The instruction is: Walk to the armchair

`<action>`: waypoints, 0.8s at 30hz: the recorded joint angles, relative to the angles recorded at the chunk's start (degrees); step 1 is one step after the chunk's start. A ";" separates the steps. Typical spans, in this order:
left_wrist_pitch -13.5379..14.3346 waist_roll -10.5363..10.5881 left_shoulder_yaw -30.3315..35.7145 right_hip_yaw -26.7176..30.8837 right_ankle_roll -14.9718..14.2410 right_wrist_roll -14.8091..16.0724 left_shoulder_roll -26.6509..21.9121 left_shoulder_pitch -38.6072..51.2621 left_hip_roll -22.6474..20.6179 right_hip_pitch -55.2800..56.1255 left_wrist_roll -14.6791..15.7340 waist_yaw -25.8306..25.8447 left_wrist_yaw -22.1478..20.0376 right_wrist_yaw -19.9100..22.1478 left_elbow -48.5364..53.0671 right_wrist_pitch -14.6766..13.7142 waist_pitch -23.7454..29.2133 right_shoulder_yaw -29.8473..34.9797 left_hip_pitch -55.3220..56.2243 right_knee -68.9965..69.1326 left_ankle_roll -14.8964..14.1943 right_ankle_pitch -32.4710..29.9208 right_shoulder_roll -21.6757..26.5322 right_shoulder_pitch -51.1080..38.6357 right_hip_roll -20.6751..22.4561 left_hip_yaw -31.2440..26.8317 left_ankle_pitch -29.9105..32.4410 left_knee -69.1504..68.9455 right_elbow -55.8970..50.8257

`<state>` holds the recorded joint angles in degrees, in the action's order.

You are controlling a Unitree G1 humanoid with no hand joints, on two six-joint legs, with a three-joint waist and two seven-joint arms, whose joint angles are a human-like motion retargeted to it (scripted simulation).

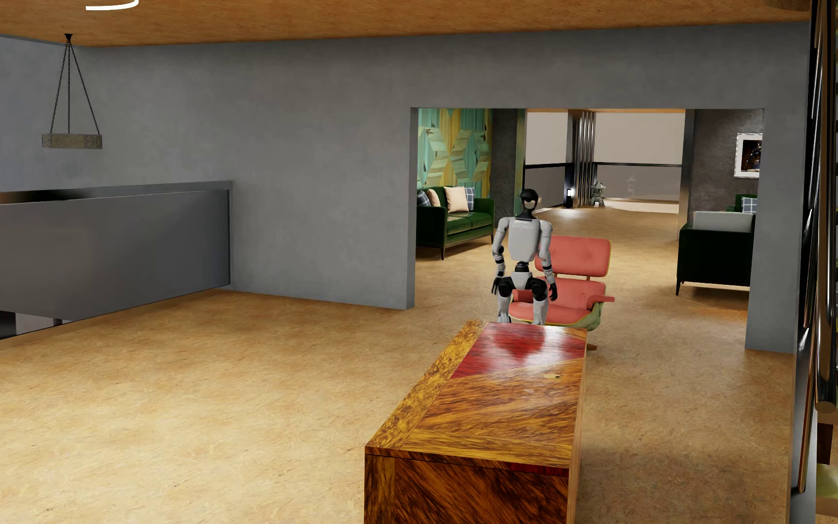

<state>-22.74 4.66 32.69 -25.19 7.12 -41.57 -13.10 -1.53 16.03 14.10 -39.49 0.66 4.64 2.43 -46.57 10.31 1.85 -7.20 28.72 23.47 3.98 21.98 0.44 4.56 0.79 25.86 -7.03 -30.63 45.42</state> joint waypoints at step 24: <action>1.59 0.26 0.19 3.46 -1.02 2.04 -1.52 6.30 2.04 6.48 8.06 0.26 -5.73 0.79 1.38 0.87 1.66 5.56 4.51 -4.76 1.70 -4.67 2.68 4.19 2.46 4.22 3.04 4.09 -1.91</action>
<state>-21.15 4.92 32.88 -21.73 6.11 -39.53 -14.62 4.78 18.07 20.59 -31.43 0.92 -1.09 3.22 -45.19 11.18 3.51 -1.64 33.23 18.71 5.68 17.32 3.12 8.74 3.25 30.08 -4.00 -26.54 43.51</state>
